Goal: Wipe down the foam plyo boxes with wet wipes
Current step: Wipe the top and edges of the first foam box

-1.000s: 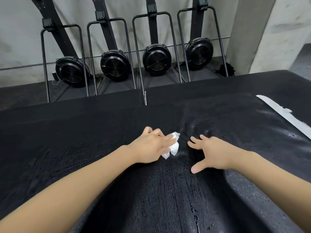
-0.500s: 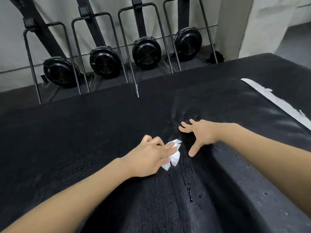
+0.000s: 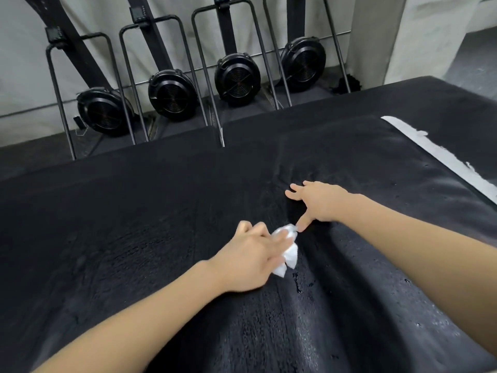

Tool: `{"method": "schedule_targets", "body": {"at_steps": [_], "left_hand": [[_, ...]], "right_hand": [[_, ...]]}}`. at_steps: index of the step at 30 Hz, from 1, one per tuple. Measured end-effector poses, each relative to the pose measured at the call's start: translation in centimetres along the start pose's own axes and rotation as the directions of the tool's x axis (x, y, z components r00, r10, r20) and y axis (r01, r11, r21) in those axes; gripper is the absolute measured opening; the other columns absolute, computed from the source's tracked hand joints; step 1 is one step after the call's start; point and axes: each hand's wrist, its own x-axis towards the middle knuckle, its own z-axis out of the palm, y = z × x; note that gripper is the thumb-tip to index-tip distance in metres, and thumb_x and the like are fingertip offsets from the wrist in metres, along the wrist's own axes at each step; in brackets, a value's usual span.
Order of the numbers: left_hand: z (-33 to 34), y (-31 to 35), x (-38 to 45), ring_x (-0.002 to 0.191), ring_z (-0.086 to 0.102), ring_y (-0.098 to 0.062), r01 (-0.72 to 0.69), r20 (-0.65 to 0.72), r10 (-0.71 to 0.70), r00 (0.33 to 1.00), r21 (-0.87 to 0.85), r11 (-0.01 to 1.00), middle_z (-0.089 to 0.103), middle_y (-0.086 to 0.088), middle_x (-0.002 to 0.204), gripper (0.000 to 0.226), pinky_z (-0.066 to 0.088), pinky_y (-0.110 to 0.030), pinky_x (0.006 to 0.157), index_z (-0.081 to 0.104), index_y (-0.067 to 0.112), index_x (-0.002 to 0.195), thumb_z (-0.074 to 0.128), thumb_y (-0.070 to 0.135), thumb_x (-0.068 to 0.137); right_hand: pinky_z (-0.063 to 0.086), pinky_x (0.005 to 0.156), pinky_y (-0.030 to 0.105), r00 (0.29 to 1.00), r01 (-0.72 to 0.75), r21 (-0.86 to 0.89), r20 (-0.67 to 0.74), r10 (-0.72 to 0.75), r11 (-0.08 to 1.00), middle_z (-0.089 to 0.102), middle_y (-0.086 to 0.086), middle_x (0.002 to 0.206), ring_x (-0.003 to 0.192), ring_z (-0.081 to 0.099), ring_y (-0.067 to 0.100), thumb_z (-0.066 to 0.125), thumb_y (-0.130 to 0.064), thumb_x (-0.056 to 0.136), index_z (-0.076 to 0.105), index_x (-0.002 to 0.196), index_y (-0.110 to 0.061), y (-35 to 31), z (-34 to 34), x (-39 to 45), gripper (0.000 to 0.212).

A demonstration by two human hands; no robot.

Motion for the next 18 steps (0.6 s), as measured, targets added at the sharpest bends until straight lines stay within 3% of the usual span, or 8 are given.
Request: {"method": "schedule_targets", "body": {"at_steps": [2, 5, 10, 13, 18], "left_hand": [[0.2, 0.9, -1.7, 0.103, 0.044, -0.011, -0.028, 0.023, 0.028, 0.999, 0.001, 1.0, 0.04, 0.021, 0.151, 0.044, 0.029, -0.038, 0.097, 0.041, 0.031, 0.149, 0.038, 0.035, 0.105], [-0.4, 0.4, -1.5, 0.101, 0.045, -0.012, -0.01, 0.006, 0.01, 1.0, 0.064, 0.998, 0.041, 0.024, 0.144, 0.039, 0.028, -0.037, 0.094, 0.042, 0.033, 0.144, 0.04, 0.033, 0.105], [0.1, 2.0, 0.3, 0.099, 0.044, -0.017, 0.223, -0.028, -0.221, 0.975, 0.169, 0.96, 0.043, 0.017, 0.142, 0.038, 0.033, -0.043, 0.094, 0.042, 0.023, 0.142, 0.035, 0.032, 0.106], [0.4, 5.6, -1.3, 0.096, 0.043, -0.017, 0.123, -0.016, -0.123, 0.992, 0.119, 0.985, 0.041, 0.016, 0.145, 0.043, 0.033, -0.043, 0.094, 0.04, 0.024, 0.144, 0.035, 0.034, 0.103], [0.4, 9.8, -6.2, 0.101, 0.041, -0.014, -0.108, 0.053, 0.106, 0.993, 0.042, 0.993, 0.037, 0.014, 0.155, 0.048, 0.027, -0.039, 0.097, 0.038, 0.026, 0.15, 0.038, 0.04, 0.104]], "right_hand": [[0.036, 0.112, 0.046, 1.0, 0.0, -0.001, -0.016, 0.0, 1.0, 0.005, -0.014, 0.166, 0.154, 0.003, 0.018, 0.065, -0.061, 0.086, 0.011, 0.159, -0.033, -0.2, 0.4, -0.8, 0.095], [0.028, 0.118, 0.043, 0.999, 0.046, -0.007, -0.003, -0.046, 0.999, 0.004, -0.007, 0.167, 0.154, 0.002, 0.021, 0.048, -0.054, 0.099, 0.011, 0.159, -0.031, -0.4, 1.3, -2.6, 0.075], [0.017, 0.121, 0.035, 0.991, 0.132, 0.05, 0.025, -0.134, 0.99, 0.01, -0.003, 0.167, 0.153, 0.007, 0.023, 0.048, -0.06, 0.096, 0.021, 0.158, -0.03, -1.1, 3.2, -7.7, 0.075], [0.015, 0.119, 0.031, 0.984, 0.166, 0.071, 0.05, -0.17, 0.984, 0.01, -0.002, 0.167, 0.153, 0.007, 0.021, 0.051, -0.059, 0.096, 0.024, 0.157, -0.031, -1.3, 4.3, -11.1, 0.073], [0.015, 0.122, 0.033, 0.984, 0.16, 0.091, 0.066, -0.166, 0.983, 0.002, -0.007, 0.167, 0.154, -0.002, 0.018, 0.062, -0.061, 0.087, 0.015, 0.159, -0.031, -1.6, 6.8, -14.9, 0.091]]}}
